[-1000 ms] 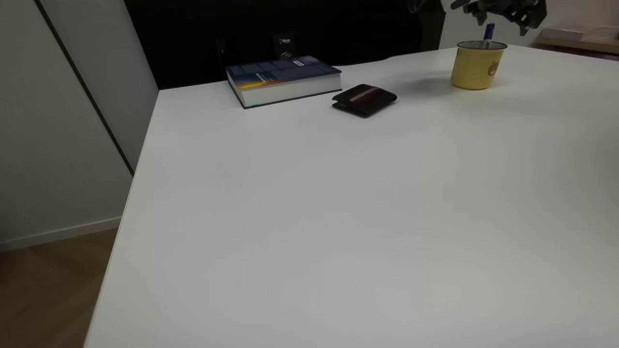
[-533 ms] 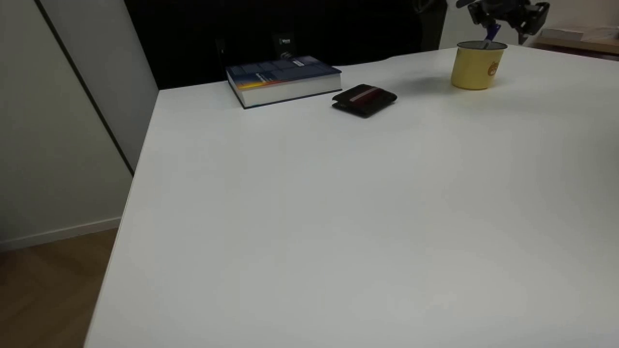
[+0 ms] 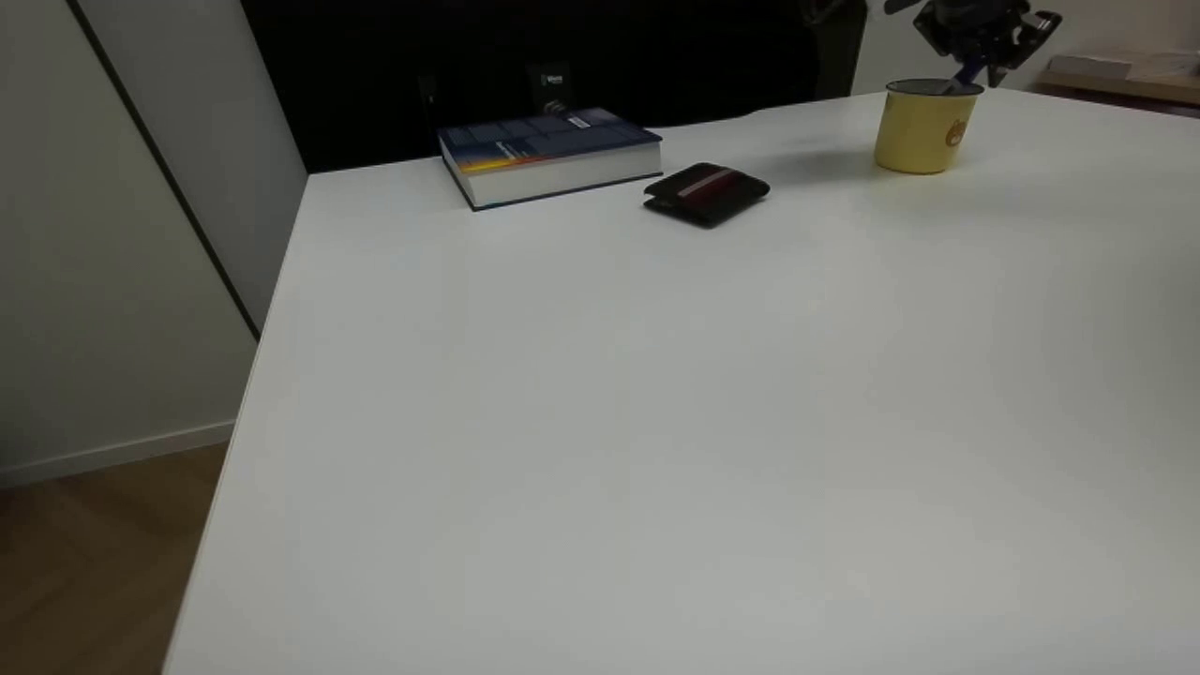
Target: Remove the blue marker from the mug, place the marker back in the mug, take the marker out of the mug
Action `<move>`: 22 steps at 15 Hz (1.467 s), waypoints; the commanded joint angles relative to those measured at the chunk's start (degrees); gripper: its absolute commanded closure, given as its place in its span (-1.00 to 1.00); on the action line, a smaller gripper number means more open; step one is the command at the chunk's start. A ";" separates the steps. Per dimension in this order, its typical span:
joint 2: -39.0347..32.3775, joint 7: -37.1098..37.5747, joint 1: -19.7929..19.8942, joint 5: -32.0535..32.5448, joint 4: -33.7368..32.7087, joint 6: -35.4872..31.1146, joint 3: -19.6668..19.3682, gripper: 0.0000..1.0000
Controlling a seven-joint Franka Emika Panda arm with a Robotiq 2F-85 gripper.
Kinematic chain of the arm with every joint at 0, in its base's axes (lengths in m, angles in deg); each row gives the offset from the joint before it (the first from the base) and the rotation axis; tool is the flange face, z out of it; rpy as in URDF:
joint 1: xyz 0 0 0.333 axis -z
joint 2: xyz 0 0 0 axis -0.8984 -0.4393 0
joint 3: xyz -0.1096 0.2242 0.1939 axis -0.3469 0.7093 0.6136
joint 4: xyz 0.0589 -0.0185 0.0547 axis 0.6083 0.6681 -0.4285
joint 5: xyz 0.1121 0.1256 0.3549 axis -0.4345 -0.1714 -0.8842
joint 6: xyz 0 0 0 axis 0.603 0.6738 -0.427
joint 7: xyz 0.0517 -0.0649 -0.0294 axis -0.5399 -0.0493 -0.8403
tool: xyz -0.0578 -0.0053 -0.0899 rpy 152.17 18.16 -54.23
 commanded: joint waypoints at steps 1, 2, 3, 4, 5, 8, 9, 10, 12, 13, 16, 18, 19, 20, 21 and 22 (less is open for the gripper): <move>-1.36 -1.37 -0.14 -1.85 -2.18 0.67 -0.14 -0.13; -1.43 -1.45 -0.21 -2.08 -2.30 0.68 -0.15 -0.25; -1.61 -1.51 -0.33 -2.14 -2.50 0.71 -0.14 -0.40; -1.75 -1.61 -0.41 -2.18 -2.64 0.67 -0.11 -0.52; -1.95 -1.66 -0.55 -2.18 -2.85 0.66 -0.07 -0.68; -2.53 -2.00 -1.02 -2.48 -3.52 0.76 0.04 -0.99; -2.74 -2.12 -1.23 -2.72 -3.78 0.80 0.04 -1.00; -2.90 -2.13 -1.43 -2.90 -3.96 0.76 0.02 -0.36; -3.13 -2.46 -1.89 -2.91 -4.21 1.17 -0.06 -0.42; -3.21 -2.53 -2.02 -2.97 -4.30 1.31 -0.07 -0.31; -3.41 -2.62 -2.32 -3.04 -4.78 2.05 -0.14 0.13; -3.63 -2.71 -2.46 -3.05 -5.09 2.74 -0.23 0.42; -3.69 -2.83 -2.46 -3.13 -5.21 3.16 -0.21 0.53; -3.72 -2.96 -2.45 -3.28 -5.35 3.58 -0.18 0.69; -3.72 -3.17 -2.45 -3.64 -5.59 4.18 -0.12 0.81; -3.72 -3.29 -2.43 -3.91 -5.75 4.62 -0.08 0.94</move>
